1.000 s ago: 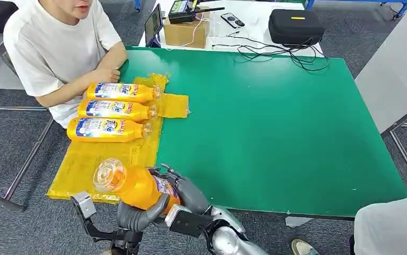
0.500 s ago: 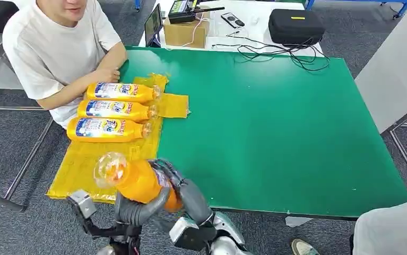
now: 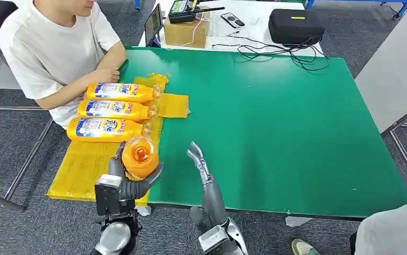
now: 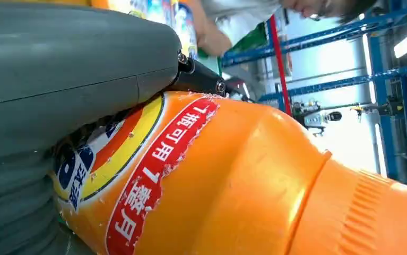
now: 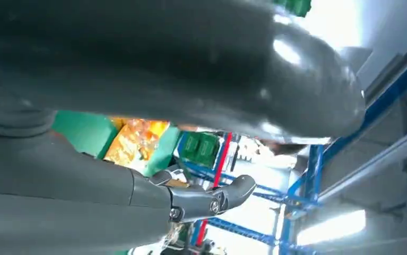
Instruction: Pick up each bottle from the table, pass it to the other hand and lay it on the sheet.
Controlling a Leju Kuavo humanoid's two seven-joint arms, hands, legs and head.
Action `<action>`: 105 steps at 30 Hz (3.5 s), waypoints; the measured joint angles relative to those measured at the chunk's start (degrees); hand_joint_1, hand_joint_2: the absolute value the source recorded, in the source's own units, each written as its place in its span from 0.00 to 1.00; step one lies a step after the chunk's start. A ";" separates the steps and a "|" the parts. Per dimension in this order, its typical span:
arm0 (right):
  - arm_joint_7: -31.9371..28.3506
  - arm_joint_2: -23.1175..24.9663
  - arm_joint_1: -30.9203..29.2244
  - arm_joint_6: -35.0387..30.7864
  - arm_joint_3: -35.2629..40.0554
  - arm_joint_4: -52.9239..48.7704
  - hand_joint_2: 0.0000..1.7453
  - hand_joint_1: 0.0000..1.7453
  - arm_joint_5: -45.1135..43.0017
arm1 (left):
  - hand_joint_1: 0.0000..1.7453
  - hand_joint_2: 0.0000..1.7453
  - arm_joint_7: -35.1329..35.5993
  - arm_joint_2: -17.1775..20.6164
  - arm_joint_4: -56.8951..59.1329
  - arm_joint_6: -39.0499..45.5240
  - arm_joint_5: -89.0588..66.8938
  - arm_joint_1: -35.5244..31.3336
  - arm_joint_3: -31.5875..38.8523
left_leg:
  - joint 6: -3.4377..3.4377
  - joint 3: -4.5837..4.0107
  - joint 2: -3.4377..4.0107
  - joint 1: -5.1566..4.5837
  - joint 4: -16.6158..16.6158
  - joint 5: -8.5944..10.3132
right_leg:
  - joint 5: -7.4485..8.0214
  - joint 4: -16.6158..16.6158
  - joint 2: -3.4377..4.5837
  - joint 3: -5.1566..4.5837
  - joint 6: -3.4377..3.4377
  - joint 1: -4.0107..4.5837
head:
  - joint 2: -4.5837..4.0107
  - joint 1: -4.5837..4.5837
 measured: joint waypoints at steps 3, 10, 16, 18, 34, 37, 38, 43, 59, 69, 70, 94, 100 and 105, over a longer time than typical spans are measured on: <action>0.00 0.04 0.08 -0.15 -0.35 -0.02 0.00 0.00 -0.59 | 1.00 1.00 0.24 -0.78 2.77 0.13 -8.52 -1.40 2.81 | 0.00 -0.01 0.03 0.00 0.00 0.00 | 0.00 0.00 0.00 -0.01 0.00 0.00 | 0.00 -0.02; 0.00 0.39 1.17 -0.92 -1.22 -1.62 0.00 0.00 -1.22 | 1.00 1.00 10.66 -2.75 9.95 0.15 -45.67 -5.24 11.87 | 0.00 -0.01 0.04 0.00 0.00 0.00 | 0.00 0.01 0.01 -0.03 0.00 0.01 | 0.00 -0.02; 0.00 0.68 2.70 1.33 -3.69 -3.41 0.00 0.00 -1.53 | 1.00 1.00 23.52 -0.50 17.42 -0.57 -58.81 -8.46 12.00 | -0.01 -0.02 0.06 0.01 0.00 0.01 | 0.00 0.02 0.02 -0.05 0.00 0.01 | 0.00 -0.02; 0.00 0.79 3.21 1.33 -4.61 -4.00 0.00 0.00 -1.92 | 1.00 1.00 24.61 0.09 19.81 -2.42 -58.81 -9.58 11.82 | 0.00 -0.04 -0.02 0.01 0.00 0.02 | 0.00 0.02 0.00 -0.03 0.00 0.01 | 0.00 0.00; 0.00 3.01 6.02 2.34 -12.32 -5.05 0.00 0.00 -3.43 | 0.00 1.00 27.89 2.54 26.51 -8.78 -57.18 -13.36 11.12 | 0.00 -0.08 0.02 0.00 0.00 0.02 | 0.00 0.02 0.01 -0.08 0.00 0.01 | 0.00 0.00; 0.00 3.19 6.29 2.34 -13.16 -5.05 0.00 0.00 -3.58 | 0.00 1.00 25.24 2.54 26.81 -10.95 -51.42 -13.70 11.12 | 0.00 -0.07 0.01 0.00 0.00 0.02 | 0.00 0.02 0.01 -0.07 0.00 0.00 | 0.00 0.00; 0.00 3.26 6.35 2.34 -13.38 -5.05 0.00 0.00 -3.58 | 0.00 1.00 24.63 2.54 26.86 -11.96 -49.95 -13.79 11.01 | 0.00 -0.07 0.00 0.00 0.00 0.02 | 0.00 0.02 0.01 -0.05 0.00 0.00 | 0.00 0.00; 0.00 3.30 6.96 2.19 -14.29 -5.05 0.00 0.00 -3.65 | 0.00 1.00 22.97 2.53 26.77 -15.24 -44.91 -13.34 9.18 | 0.00 -0.09 -0.02 0.00 0.00 0.02 | 0.00 0.02 0.00 -0.05 0.00 0.00 | 0.00 0.00; 0.00 3.28 7.69 1.68 -15.58 -4.17 0.00 0.00 -3.98 | 0.00 1.00 16.63 2.97 15.53 -20.17 -27.31 -8.40 2.33 | 0.00 -0.09 0.00 0.00 0.00 0.02 | 0.00 0.02 0.01 -0.07 0.00 0.00 | 0.00 0.00; 0.00 3.10 7.68 0.02 -15.65 -3.28 0.00 0.00 -2.77 | 0.00 1.00 7.80 1.20 5.44 -16.87 -9.24 -6.65 -0.22 | 0.00 -0.10 0.00 0.00 0.00 0.01 | 0.00 0.01 0.01 -0.07 0.00 0.00 | 0.00 -0.02; 0.00 3.08 7.68 -0.02 -15.65 -3.23 0.00 0.00 -2.77 | 0.00 1.00 7.71 1.09 5.00 -16.76 -9.02 -6.61 -0.29 | 0.00 -0.09 0.01 0.00 0.00 0.01 | 0.00 0.01 0.01 -0.07 0.00 0.00 | 0.00 0.00; -0.09 4.26 13.17 -12.63 -19.56 -11.87 1.00 0.00 7.56 | 0.00 1.00 -3.32 -1.44 -5.27 -16.20 25.38 3.56 -7.00 | 0.00 -0.13 0.00 -0.01 0.01 -0.02 | -0.01 -0.01 0.00 -0.11 0.01 -0.01 | 0.00 0.00; -0.09 4.85 13.28 -12.63 -20.21 -11.52 0.00 0.00 7.62 | 0.00 1.00 -4.37 -1.66 -2.85 -14.49 22.80 3.24 -7.35 | 0.00 -0.13 -0.01 -0.02 0.01 -0.02 | -0.01 -0.02 0.00 -0.11 0.01 -0.01 | 0.00 0.00; -0.09 7.83 13.86 -12.63 -26.03 -12.11 0.00 0.00 12.66 | 0.00 1.00 -4.77 -1.49 0.70 -15.19 21.88 3.58 -8.59 | 0.00 -0.14 -0.01 -0.02 0.01 -0.03 | -0.02 -0.02 0.00 -0.12 0.01 -0.01 | 0.00 0.00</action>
